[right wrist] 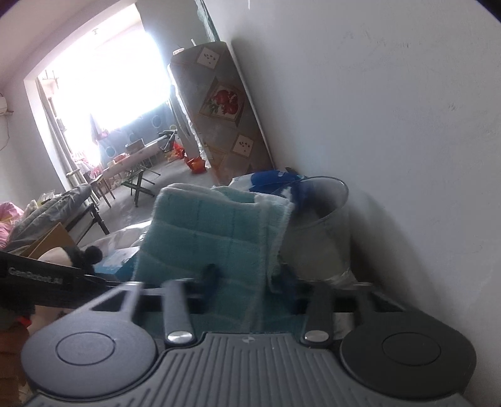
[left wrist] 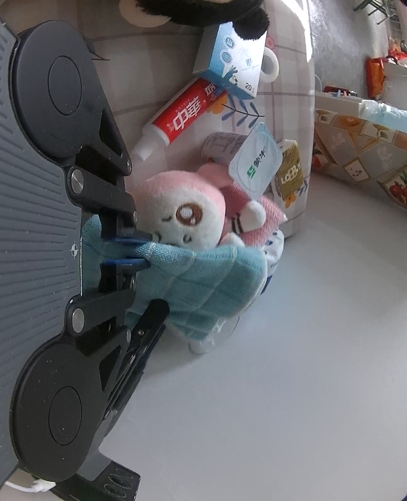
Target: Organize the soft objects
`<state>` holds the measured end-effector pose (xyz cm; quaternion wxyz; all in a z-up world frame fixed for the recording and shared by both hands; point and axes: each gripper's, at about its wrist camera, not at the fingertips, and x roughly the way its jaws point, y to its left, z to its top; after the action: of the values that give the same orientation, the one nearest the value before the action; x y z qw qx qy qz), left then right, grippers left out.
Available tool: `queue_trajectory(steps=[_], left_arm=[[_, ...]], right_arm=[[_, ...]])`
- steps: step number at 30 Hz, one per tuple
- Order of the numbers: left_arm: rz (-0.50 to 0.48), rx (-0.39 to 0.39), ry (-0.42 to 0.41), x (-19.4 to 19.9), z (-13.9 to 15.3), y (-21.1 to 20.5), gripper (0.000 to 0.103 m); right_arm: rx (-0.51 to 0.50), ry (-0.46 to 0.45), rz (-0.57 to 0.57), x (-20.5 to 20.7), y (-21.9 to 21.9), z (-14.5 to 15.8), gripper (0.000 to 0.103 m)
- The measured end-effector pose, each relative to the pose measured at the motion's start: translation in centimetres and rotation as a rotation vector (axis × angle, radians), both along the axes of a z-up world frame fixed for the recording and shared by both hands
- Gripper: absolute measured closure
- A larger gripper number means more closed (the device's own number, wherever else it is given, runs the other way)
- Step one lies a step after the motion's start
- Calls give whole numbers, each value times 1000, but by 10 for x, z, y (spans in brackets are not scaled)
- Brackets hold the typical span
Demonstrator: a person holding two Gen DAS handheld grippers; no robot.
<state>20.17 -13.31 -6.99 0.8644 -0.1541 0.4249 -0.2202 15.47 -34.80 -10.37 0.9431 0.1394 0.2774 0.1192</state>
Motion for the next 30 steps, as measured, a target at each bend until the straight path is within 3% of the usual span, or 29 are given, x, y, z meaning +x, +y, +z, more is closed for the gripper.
queue_trajectory(steps=[3, 8, 16, 24, 30], left_arm=[[-19, -15, -14, -12, 8, -2, 97], [-61, -38, -8, -44, 23, 4, 97], [2, -25, 34, -113, 35, 49, 97], [198, 10, 125, -161, 2, 105, 97], [250, 47, 148, -165, -27, 117, 96]], right_arm=[[-39, -21, -22, -11, 7, 6, 96], [-71, -48, 9, -36, 16, 24, 97], [-53, -17, 156, -87, 53, 44, 97], [-61, 80, 351, -98, 128, 23, 96], [-168, 138, 374, -90, 166, 2, 91]])
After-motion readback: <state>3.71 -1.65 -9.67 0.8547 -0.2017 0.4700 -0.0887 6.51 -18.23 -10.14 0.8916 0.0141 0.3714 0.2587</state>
